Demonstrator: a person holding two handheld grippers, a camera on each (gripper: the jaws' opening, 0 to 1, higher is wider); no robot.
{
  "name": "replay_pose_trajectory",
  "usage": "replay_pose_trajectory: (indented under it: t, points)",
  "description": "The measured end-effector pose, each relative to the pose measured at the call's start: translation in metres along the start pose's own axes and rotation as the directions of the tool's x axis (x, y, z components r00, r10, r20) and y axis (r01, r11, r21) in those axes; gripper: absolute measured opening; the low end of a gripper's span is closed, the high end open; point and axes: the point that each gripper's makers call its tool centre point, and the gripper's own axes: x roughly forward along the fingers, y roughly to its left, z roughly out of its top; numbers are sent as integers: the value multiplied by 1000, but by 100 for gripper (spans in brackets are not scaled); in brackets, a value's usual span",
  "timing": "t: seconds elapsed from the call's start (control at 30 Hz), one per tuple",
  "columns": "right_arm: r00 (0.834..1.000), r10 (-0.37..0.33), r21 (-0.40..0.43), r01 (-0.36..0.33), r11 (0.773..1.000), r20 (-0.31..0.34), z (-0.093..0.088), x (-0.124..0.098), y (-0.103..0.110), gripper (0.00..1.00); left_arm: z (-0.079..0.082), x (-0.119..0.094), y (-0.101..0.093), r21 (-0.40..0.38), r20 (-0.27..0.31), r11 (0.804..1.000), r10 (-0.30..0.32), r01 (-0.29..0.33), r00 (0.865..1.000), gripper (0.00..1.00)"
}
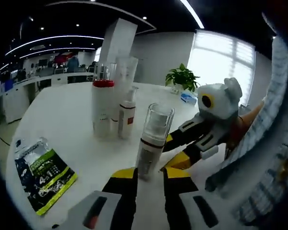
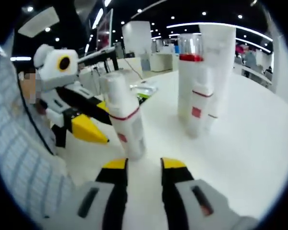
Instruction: Arrange the skincare products in the storage area until every visible bottle or jar stands upright without overlapping.
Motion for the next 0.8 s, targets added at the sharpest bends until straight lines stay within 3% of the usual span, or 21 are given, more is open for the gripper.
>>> replay_pose_trajectory:
  t: [0.23, 0.4, 0.57, 0.8]
  points:
    - [999, -43, 26, 42, 999, 18, -4, -15, -15, 23, -16, 12, 0, -39, -49, 996, 74, -76, 996, 19]
    - [997, -61, 51, 59, 997, 39, -9, -26, -22, 23, -16, 14, -1, -23, -53, 992, 126, -127, 991, 16]
    - [988, -143, 28, 142, 990, 60, -16, -43, -40, 21, -10, 16, 2, -55, -46, 983, 174, -176, 984, 14]
    - [980, -186, 55, 182, 982, 77, -30, -68, -61, 20, -9, 19, 6, -5, -36, 968, 249, -249, 968, 10]
